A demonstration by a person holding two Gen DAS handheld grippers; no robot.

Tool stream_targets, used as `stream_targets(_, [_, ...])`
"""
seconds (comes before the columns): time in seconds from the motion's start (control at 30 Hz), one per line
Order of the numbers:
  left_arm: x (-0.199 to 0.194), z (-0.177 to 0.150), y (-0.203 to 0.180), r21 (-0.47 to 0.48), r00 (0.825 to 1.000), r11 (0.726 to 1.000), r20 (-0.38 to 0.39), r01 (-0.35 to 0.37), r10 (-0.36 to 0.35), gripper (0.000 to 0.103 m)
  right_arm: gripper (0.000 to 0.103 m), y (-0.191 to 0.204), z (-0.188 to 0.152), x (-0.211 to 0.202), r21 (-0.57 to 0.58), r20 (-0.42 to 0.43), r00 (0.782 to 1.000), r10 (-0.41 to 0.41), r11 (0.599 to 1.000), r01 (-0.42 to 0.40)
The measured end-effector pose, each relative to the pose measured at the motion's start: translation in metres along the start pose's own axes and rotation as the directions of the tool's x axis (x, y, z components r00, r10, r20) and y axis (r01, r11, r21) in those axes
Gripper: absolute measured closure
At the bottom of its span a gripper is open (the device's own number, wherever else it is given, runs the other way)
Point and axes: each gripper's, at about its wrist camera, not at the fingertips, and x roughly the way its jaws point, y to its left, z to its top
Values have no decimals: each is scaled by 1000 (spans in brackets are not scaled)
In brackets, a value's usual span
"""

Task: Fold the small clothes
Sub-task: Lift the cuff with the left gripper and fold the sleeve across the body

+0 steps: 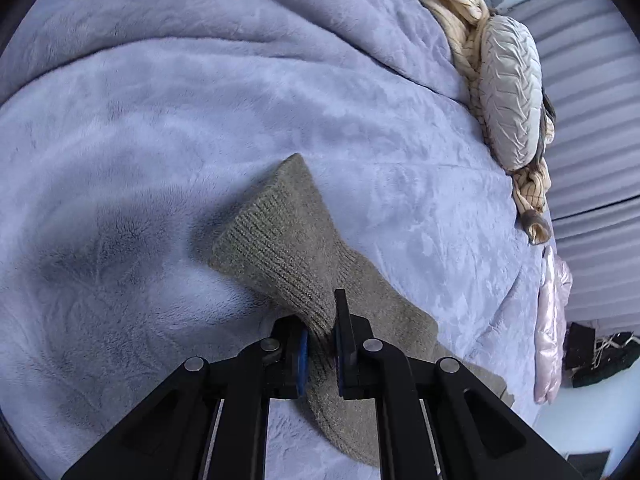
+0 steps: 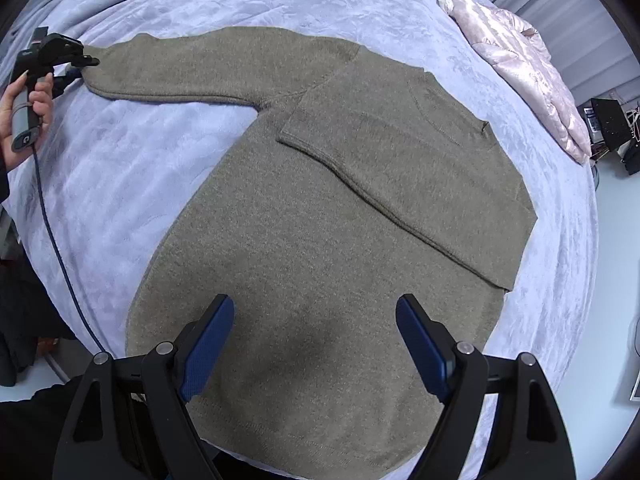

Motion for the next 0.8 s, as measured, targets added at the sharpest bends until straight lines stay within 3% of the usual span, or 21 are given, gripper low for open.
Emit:
stream_targets(0.17, [-27, -5, -23, 81, 1000, 997, 23, -9, 7, 92, 17, -4, 4, -6, 17, 19, 1000, -15, 1000, 15])
stream_targets(0.4, [-50, -27, -77, 272, 998, 960, 42, -58, 49, 92, 17, -5, 16, -15, 16, 62, 998, -17, 1000, 16])
stream_targets(0.5, [-56, -42, -105, 345, 996, 935, 44, -85, 74, 92, 17, -6, 21, -17, 18, 83, 997, -3, 1000, 2])
stream_targets(0.63, [-59, -68, -144, 452, 986, 876, 57, -166, 158, 92, 17, -16, 28, -18, 48, 113, 993, 43, 998, -49])
stream_targets(0.8, [-63, -99, -181, 535, 980, 824, 53, -189, 190, 92, 17, -37, 41, -18, 120, 147, 983, 108, 985, -126])
